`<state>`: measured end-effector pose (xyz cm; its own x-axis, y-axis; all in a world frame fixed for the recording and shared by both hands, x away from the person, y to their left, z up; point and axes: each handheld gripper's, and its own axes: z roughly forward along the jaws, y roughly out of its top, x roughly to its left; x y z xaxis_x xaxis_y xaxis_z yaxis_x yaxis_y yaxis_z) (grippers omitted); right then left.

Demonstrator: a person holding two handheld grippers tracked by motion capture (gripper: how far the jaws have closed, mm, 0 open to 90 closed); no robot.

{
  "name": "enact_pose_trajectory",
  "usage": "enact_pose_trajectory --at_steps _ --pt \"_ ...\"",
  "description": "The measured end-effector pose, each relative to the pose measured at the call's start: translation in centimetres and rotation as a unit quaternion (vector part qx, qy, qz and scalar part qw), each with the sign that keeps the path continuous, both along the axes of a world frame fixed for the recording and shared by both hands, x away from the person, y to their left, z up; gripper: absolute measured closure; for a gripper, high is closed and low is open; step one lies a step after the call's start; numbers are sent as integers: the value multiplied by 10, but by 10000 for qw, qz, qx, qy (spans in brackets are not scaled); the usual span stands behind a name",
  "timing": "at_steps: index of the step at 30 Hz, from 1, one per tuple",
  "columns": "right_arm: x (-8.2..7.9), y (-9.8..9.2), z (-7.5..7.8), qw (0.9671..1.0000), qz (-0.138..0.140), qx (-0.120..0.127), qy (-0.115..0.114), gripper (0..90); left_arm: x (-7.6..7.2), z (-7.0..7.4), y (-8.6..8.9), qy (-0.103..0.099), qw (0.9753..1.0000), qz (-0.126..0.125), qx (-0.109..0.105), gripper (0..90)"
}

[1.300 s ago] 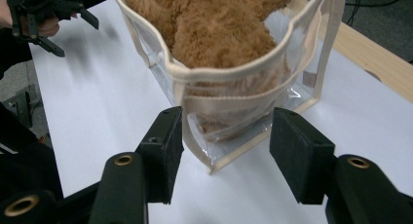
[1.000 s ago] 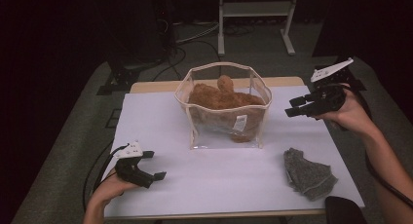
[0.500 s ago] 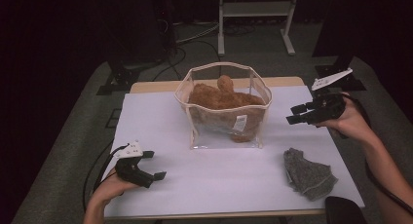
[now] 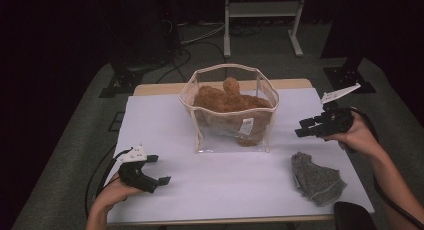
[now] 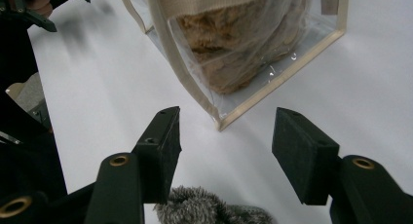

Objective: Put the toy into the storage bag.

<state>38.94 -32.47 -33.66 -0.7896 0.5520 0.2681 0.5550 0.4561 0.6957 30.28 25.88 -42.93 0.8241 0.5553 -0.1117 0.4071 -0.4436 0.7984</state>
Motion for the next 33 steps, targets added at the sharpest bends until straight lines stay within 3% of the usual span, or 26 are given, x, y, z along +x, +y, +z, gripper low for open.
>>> enact_pose_trajectory --at_steps 33 --pt "-25 -17 -44 9991 -151 276 275 418 0 1 -6 -12 10000 -49 77 27"
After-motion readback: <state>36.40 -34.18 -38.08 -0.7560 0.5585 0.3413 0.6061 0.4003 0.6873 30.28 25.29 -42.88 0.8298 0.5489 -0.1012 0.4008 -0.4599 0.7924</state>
